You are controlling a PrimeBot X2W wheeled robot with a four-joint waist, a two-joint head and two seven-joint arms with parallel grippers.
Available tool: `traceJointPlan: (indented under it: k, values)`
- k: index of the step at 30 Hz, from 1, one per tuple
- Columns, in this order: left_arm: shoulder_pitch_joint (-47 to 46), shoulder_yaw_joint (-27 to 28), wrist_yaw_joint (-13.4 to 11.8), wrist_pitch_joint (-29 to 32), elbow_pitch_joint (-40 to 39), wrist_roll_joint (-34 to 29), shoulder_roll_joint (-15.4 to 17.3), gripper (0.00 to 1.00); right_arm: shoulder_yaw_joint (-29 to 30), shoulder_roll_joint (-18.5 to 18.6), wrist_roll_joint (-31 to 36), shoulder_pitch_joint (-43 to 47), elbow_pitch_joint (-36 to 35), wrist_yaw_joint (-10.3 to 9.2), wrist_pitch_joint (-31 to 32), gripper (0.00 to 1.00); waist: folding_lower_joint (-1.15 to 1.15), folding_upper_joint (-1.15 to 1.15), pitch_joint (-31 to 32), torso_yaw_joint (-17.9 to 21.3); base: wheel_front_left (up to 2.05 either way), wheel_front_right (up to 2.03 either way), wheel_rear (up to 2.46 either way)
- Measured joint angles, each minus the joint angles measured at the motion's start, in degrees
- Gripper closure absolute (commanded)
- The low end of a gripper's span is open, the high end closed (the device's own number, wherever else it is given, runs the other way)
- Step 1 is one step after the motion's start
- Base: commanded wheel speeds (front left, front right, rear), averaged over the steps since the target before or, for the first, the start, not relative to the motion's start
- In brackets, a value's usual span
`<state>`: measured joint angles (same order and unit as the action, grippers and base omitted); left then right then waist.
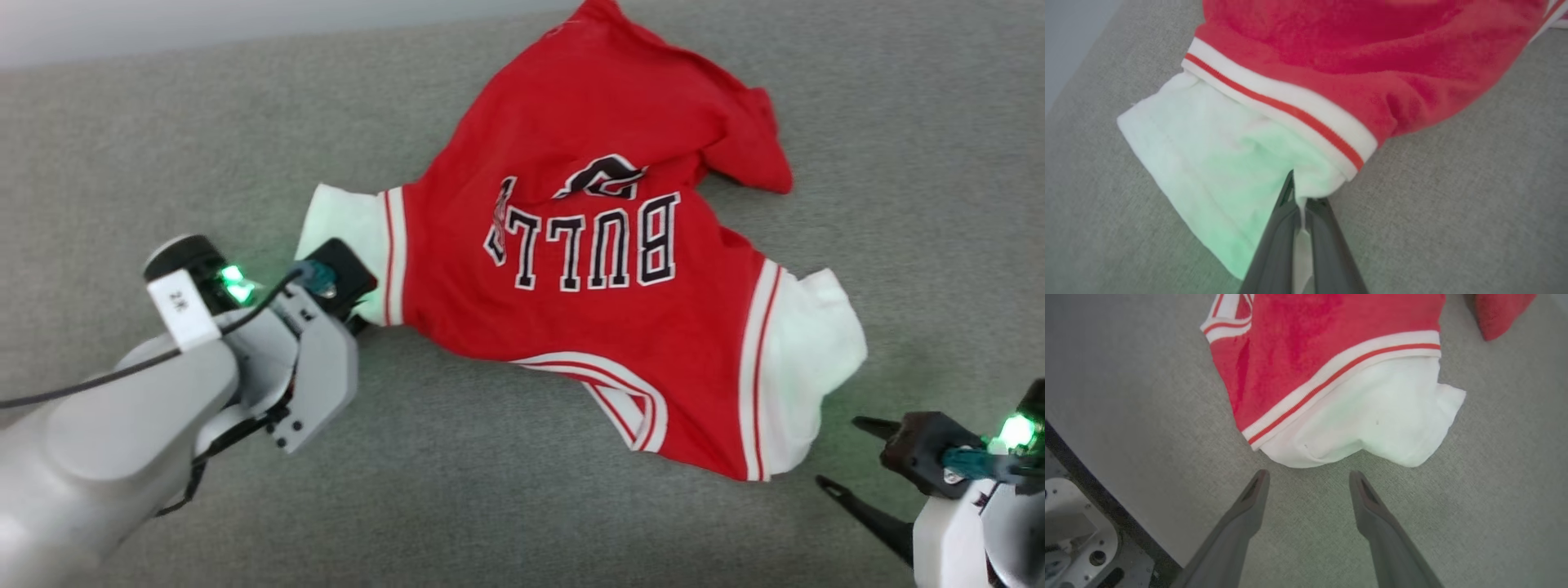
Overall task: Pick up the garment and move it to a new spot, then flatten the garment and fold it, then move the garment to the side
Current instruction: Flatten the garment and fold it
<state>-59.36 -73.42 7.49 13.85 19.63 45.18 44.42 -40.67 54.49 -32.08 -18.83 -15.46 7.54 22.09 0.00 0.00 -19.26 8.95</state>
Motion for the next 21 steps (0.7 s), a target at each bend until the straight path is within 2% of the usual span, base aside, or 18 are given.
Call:
traceJointPlan:
  k: [3, 10, 15, 16, 17, 18, 21]
  values:
    - [-0.83, 0.02, 0.0, -0.26, -0.32, -0.24, -1.41, 1.0, -7.66, 2.69, 0.73, -6.61, 2.19, 0.0, 0.9, 0.0, 0.0, 0.0, -0.65, -1.34, 0.0, 0.0, 0.0]
    - [-1.93, 0.02, 0.0, -0.75, -0.53, -0.45, -3.46, 1.0, -21.85, 2.23, 0.12, -17.06, 9.15, 0.0, -1.13, 0.0, 0.0, 0.0, -2.46, -4.39, 0.0, 0.0, 0.0]
    - [-2.65, 0.08, 0.01, -1.63, -0.09, -0.33, -4.04, 1.0, -27.83, 1.63, -1.4, -22.35, 12.99, 0.1, -4.36, 0.0, 0.0, 0.0, -3.79, -5.48, 0.0, 0.0, 0.0]
    - [-2.65, 0.1, 0.0, -1.77, -0.02, -0.31, -4.15, 1.0, -28.64, 1.45, -1.78, -23.03, 13.6, 0.15, -4.78, 0.18, 0.0, 0.0, -3.98, -5.57, 0.0, 0.0, 0.0]
    - [-2.67, 0.15, 0.0, -1.86, 0.01, -0.23, -4.28, 1.0, -29.51, 1.37, -1.9, -23.67, 13.92, 0.16, -4.93, 0.71, 0.0, 0.0, -4.13, -5.63, 0.0, 0.0, 0.0]
    - [-2.72, 0.16, 0.0, -2.0, 0.1, -0.03, -4.39, 1.0, -30.14, 1.34, -2.13, -24.29, 14.22, 0.19, -5.36, 1.0, 0.0, 0.0, -4.24, -5.66, 0.0, 0.0, 0.0]
    - [-2.97, 0.1, 0.01, -3.44, 1.0, 1.43, -4.59, 1.0, -31.01, 0.68, -3.14, -25.52, 15.61, 0.19, -7.72, 1.0, 0.0, 0.0, -4.15, -5.46, 0.0, 0.0, 0.0]
